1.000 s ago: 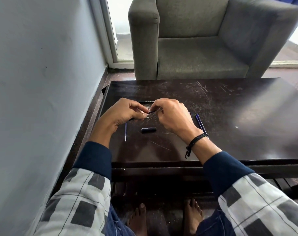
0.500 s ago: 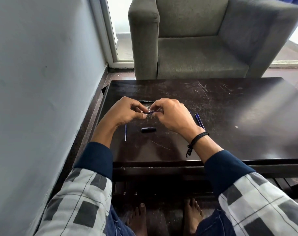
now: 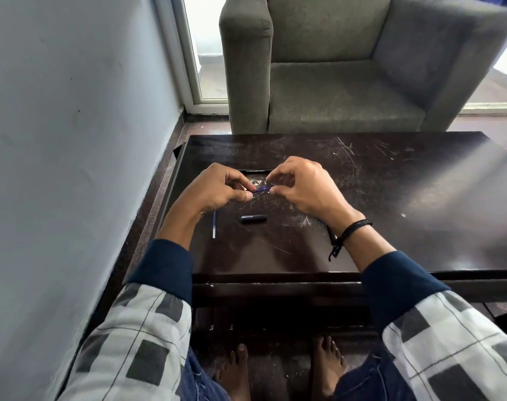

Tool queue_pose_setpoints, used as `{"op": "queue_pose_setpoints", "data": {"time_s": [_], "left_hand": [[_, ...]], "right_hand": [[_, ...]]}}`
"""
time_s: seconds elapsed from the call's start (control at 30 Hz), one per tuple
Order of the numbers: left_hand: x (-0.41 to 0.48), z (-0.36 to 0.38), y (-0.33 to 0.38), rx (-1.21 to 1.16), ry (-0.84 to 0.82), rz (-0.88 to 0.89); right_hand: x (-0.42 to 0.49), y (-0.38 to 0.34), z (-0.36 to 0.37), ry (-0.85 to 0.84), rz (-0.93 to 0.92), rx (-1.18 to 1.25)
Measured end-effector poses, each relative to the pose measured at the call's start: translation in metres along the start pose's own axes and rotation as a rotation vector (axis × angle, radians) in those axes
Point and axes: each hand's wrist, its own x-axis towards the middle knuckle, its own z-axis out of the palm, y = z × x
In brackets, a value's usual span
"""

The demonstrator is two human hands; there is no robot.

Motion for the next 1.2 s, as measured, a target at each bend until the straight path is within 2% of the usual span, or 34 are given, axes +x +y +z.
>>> {"op": "queue_pose_setpoints", "data": {"time_s": [0.33, 0.63, 0.8, 0.9, 1.0, 1.1, 1.2], "left_hand": [[-0.002, 0.0, 0.004, -0.031, -0.033, 0.034], [0.0, 0.004, 0.005, 0.124, 0.002, 0.074], [0.001, 0.002, 0.002, 0.106, 0.014, 0.035], [0.001, 0.002, -0.002, 0.115, 0.031, 0.004], [0.002, 0.002, -0.003, 0.118, 0.023, -0.009], [0.002, 0.004, -0.001, 0.107, 0.016, -0.012], [0.001, 0.004, 0.0, 0.093, 0.015, -0.007]], "right_hand": [[0.0, -0.004, 0.001, -0.051, -0.004, 0.078], [0.0, -0.005, 0.005, -0.124, 0.064, 0.036], [0.003, 0.01, -0.012, -0.018, 0.167, 0.048], [0.001, 0.026, -0.026, 0.001, 0.317, -0.075], [-0.004, 0.036, -0.029, -0.104, 0.42, -0.216], [-0.008, 0.036, -0.024, -0.192, 0.446, -0.304], [-0.009, 0.034, -0.018, -0.203, 0.427, -0.379]]}}
